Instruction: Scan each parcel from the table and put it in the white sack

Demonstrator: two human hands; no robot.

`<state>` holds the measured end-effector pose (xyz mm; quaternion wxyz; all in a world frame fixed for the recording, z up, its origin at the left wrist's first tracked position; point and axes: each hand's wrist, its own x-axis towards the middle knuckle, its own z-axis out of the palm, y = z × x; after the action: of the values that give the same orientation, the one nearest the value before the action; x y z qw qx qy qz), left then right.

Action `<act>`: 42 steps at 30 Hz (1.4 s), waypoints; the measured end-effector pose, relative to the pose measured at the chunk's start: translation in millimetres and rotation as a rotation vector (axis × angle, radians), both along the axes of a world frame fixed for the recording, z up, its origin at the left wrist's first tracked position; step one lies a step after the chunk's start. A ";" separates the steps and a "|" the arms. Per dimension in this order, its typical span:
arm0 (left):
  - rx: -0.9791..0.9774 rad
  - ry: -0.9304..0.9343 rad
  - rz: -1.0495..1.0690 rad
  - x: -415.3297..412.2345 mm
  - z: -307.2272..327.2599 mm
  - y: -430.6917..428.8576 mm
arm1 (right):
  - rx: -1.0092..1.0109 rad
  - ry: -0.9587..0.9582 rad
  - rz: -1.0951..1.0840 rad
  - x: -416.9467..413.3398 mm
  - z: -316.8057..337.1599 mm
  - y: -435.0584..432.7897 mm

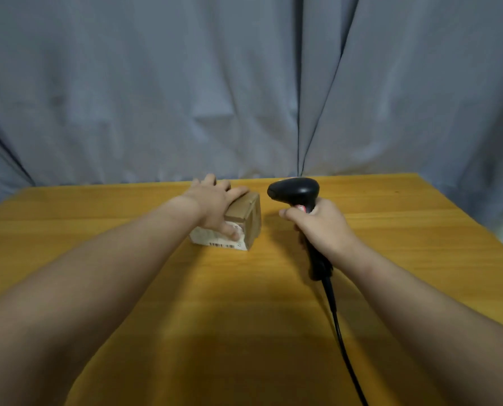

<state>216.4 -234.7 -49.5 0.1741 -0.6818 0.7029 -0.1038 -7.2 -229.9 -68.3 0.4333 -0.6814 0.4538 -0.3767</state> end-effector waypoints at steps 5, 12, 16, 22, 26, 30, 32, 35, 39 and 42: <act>-0.064 -0.016 -0.006 -29.2 -4.4 105.2 | -0.054 -0.036 0.022 -20.5 17.4 66.5; 0.111 0.137 0.056 -49.6 16.0 226.5 | 0.011 -0.112 0.086 -56.8 17.2 171.4; 0.015 0.287 0.107 -55.9 18.6 271.5 | 0.006 -0.181 0.075 -70.9 -3.9 223.5; -0.335 1.361 0.459 -73.0 -24.1 317.7 | -0.060 -0.382 -0.004 -81.7 -35.8 281.4; -0.519 1.529 0.511 -85.9 -50.3 321.2 | -0.118 -0.371 0.049 -81.9 -44.3 299.4; -0.604 1.586 0.525 -91.4 -49.8 318.9 | -0.156 -0.351 0.094 -83.3 -41.8 305.2; -0.619 1.594 0.520 -92.6 -48.9 317.5 | -0.144 -0.345 0.111 -83.8 -37.4 303.9; -0.624 1.593 0.521 -94.4 -49.3 315.4 | -0.135 -0.345 0.119 -82.1 -31.6 302.4; -0.627 1.591 0.522 -96.6 -51.8 314.3 | -0.133 -0.328 0.121 -77.9 -31.9 301.2; -0.627 1.587 0.532 -95.7 -52.9 314.4 | -0.132 -0.310 0.113 -77.3 -33.8 301.1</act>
<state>120.7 79.7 -102.4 -0.5396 -0.7097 0.3746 0.2548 -84.5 71.2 -102.1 0.4729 -0.6666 0.3167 -0.4814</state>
